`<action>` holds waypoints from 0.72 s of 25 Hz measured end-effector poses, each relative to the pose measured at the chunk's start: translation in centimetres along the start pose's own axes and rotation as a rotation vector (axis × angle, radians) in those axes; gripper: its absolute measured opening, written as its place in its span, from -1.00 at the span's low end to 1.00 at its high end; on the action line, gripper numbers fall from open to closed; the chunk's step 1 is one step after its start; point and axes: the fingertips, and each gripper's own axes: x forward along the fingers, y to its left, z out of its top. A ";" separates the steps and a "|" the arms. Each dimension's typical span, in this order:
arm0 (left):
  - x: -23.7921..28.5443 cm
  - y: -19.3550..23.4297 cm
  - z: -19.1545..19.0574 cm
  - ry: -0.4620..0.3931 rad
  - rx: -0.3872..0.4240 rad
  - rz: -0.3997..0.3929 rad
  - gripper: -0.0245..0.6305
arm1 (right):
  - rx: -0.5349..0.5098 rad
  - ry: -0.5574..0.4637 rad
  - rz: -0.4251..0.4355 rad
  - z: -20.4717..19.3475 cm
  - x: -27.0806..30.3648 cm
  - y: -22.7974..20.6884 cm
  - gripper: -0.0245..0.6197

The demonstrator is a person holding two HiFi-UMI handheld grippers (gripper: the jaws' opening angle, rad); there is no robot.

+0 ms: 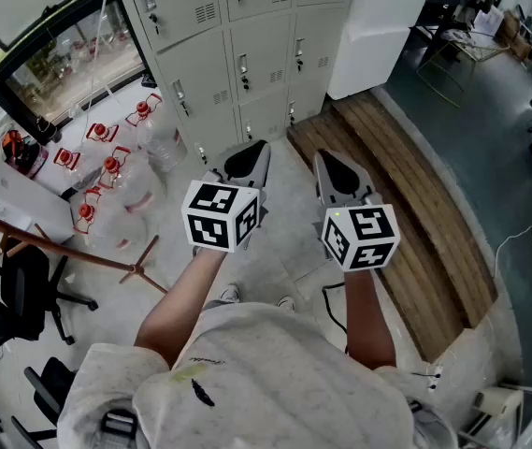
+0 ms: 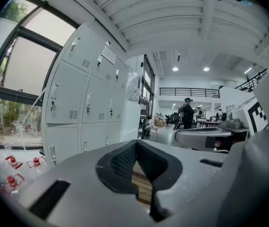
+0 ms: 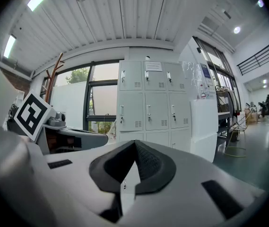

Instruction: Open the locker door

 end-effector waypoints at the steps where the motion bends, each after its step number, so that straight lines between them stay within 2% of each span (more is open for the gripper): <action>1: 0.1 -0.2 0.0 -0.003 -0.004 0.002 -0.91 | 0.002 0.001 0.000 -0.1 -0.1 -0.3 -0.92; 8: 1.3 -1.1 -0.1 -0.004 -0.005 0.035 -0.91 | 0.018 -0.022 0.042 -0.1 -0.2 -1.8 -0.92; 13: 2.5 -2.2 0.1 -0.019 -0.035 0.049 -0.91 | 0.030 -0.018 0.075 -0.5 -0.3 -3.4 -0.92; 18: 3.5 -3.6 -0.4 0.006 -0.023 0.060 -0.91 | 0.038 -0.011 0.106 -1.1 -0.7 -4.6 -0.92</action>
